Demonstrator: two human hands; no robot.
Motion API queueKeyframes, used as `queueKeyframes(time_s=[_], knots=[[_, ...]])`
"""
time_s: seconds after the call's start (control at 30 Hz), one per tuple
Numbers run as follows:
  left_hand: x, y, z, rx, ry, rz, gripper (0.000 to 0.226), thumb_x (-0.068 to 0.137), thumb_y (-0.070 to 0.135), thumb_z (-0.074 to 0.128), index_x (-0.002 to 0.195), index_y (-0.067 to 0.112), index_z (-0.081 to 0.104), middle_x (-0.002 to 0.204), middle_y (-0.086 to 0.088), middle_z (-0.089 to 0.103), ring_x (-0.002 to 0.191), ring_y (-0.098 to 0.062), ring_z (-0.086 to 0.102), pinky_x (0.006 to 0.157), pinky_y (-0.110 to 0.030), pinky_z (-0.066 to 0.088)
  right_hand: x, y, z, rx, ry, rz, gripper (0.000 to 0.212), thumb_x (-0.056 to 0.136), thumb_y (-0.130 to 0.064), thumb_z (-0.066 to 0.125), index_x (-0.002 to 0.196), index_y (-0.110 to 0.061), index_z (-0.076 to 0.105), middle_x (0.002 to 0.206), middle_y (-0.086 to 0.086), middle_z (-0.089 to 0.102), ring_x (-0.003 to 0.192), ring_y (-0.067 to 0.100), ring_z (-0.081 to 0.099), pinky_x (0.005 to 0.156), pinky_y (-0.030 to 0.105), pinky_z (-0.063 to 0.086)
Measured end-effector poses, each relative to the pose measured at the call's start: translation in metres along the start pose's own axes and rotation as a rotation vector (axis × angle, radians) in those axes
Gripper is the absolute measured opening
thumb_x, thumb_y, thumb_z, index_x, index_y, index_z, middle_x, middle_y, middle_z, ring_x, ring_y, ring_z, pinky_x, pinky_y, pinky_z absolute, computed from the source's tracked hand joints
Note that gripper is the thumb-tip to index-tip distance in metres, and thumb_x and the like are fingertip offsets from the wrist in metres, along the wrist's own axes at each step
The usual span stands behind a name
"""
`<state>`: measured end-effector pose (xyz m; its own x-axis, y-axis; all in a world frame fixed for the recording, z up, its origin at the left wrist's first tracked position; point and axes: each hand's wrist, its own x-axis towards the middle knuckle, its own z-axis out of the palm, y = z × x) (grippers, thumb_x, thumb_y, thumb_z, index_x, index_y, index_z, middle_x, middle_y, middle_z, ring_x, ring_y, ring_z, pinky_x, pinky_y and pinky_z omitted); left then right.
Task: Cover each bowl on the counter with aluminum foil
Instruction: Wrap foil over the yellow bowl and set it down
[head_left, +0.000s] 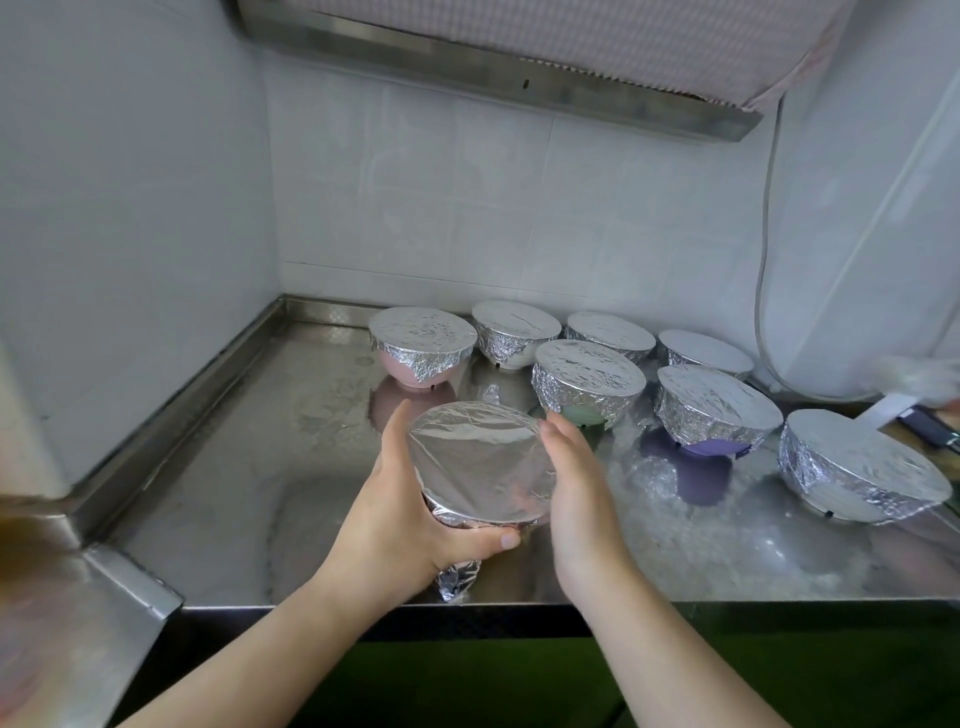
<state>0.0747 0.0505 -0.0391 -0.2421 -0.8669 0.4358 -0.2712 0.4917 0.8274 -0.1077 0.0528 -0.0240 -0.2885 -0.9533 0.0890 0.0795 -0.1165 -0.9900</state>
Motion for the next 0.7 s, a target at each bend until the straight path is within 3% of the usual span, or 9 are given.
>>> queueKeyframes(time_s=[0.17,0.33,0.4,0.47,0.53,0.6,0.7], knots=[[0.004,-0.002,-0.005,0.051,-0.024,-0.05,0.14,0.045,0.055,0.102,0.157,0.039,0.018,0.127,0.046,0.045,0.112,0.035,0.041,0.087,0.008,0.032,-0.001,0.002,0.014,0.049,0.221,0.049,0.056,0.083,-0.059,0.059,0.133,-0.035,0.067,0.137,-0.011,0.068,0.13,0.013,0.062,0.117,0.048,0.045],[0.003,-0.001,-0.002,0.123,0.014,-0.109,0.141,0.041,0.06,0.101,0.158,0.033,0.025,0.113,0.044,0.04,0.093,0.039,0.04,0.078,0.01,0.03,0.003,0.007,0.019,0.01,0.282,-0.014,0.016,0.099,-0.046,0.054,0.105,-0.042,0.068,0.117,-0.017,0.072,0.116,0.006,0.065,0.111,0.041,0.048],[0.003,-0.003,-0.001,0.132,0.026,-0.113,0.14,0.04,0.062,0.1,0.156,0.035,0.027,0.114,0.039,0.046,0.095,0.031,0.045,0.079,0.01,0.03,0.002,0.006,0.018,0.015,0.315,-0.035,0.021,0.106,-0.035,0.052,0.093,-0.038,0.068,0.098,-0.022,0.073,0.106,0.005,0.067,0.102,0.037,0.051],[0.003,-0.003,-0.001,0.146,0.027,-0.126,0.14,0.041,0.063,0.1,0.157,0.033,0.028,0.113,0.035,0.047,0.1,0.023,0.043,0.079,0.009,0.031,0.002,0.006,0.018,0.01,0.333,-0.063,0.027,0.104,-0.029,0.052,0.086,-0.02,0.069,0.087,-0.006,0.076,0.096,0.025,0.071,0.092,0.043,0.054],[0.003,-0.004,-0.001,0.144,0.029,-0.128,0.138,0.041,0.064,0.099,0.156,0.032,0.029,0.11,0.038,0.048,0.099,0.022,0.045,0.079,0.009,0.032,0.002,0.006,0.021,0.012,0.324,-0.075,0.029,0.098,-0.031,0.053,0.092,-0.009,0.07,0.094,0.009,0.077,0.098,0.035,0.071,0.093,0.05,0.056],[0.003,-0.003,-0.001,0.122,0.013,-0.106,0.135,0.042,0.065,0.099,0.154,0.035,0.029,0.114,0.04,0.051,0.099,0.029,0.049,0.081,0.008,0.033,0.0,0.002,0.021,-0.008,0.316,-0.04,0.028,0.096,-0.035,0.054,0.101,-0.016,0.075,0.098,0.0,0.08,0.102,0.024,0.073,0.099,0.049,0.057],[0.003,-0.003,-0.003,0.088,-0.043,-0.103,0.123,0.049,0.06,0.099,0.142,0.05,0.02,0.12,0.04,0.047,0.107,0.039,0.039,0.084,0.009,0.031,0.004,-0.002,0.016,0.009,0.277,0.033,0.035,0.095,-0.041,0.057,0.121,-0.024,0.074,0.118,-0.005,0.077,0.117,0.017,0.069,0.104,0.046,0.056]])
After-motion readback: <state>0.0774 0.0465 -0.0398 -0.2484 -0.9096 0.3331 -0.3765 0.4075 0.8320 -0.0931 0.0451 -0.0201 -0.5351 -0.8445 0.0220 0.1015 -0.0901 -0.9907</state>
